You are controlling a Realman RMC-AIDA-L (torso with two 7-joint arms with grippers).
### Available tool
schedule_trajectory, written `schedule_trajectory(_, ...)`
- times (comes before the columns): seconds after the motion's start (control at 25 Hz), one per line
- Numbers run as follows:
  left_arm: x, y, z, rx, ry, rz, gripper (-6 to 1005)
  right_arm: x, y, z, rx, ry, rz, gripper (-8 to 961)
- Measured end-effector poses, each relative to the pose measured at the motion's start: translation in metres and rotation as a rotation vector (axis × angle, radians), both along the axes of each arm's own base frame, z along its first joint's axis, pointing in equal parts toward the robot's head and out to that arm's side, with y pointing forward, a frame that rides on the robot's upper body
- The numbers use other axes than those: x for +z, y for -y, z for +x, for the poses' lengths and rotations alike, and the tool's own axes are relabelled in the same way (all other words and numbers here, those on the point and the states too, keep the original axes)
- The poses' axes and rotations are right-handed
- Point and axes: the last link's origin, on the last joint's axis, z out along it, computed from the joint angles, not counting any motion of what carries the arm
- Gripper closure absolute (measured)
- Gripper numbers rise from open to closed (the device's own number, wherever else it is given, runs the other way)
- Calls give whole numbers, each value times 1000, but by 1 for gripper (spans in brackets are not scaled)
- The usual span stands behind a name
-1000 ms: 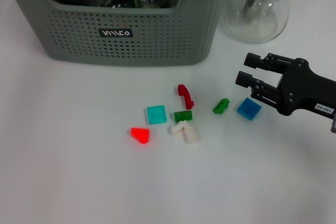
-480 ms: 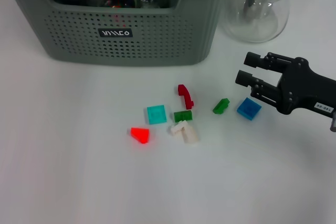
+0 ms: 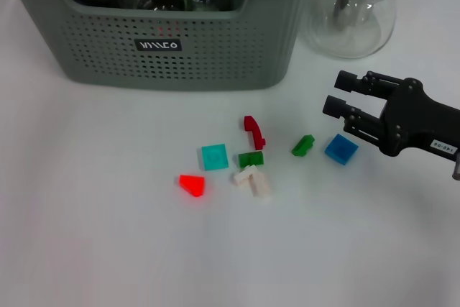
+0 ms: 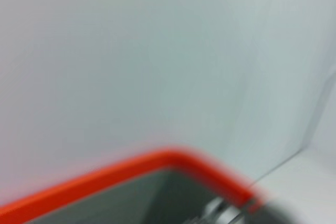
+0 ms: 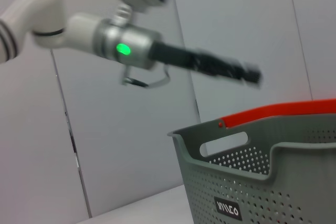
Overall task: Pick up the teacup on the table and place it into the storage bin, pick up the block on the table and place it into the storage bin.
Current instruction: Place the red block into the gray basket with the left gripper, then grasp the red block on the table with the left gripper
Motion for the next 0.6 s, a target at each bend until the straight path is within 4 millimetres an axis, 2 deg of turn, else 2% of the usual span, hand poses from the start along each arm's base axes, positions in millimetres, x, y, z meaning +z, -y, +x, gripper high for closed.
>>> schedule_trajectory(0.04, 5, 8, -4, -31, 39, -2, 337, 0, 0, 0, 0, 0, 0, 449)
schedule_trajectory(0.16, 13, 49, -30, -199, 165, -21, 338, 0, 0, 0, -1, -1, 0, 448)
schedule_trajectory(0.24, 6, 75, -57, -258, 186, -33, 338, 0, 0, 0, -3, -3, 3, 448)
schedule_trajectory(0.28, 3, 80, -64, -267, 185, -36, 339, 1, 0, 0, -4, -3, 5, 448)
schedule_trajectory(0.36, -16, 101, -93, -267, 172, -67, 339, 1, -1, 0, -5, -5, 9, 448)
schedule_trajectory(0.48, -48, 124, -123, -282, 126, -118, 339, 2, -2, 0, -4, -4, 10, 449)
schedule_trajectory(0.6, -85, 143, -144, -305, 72, -161, 340, 2, -2, 0, -4, -2, 11, 449)
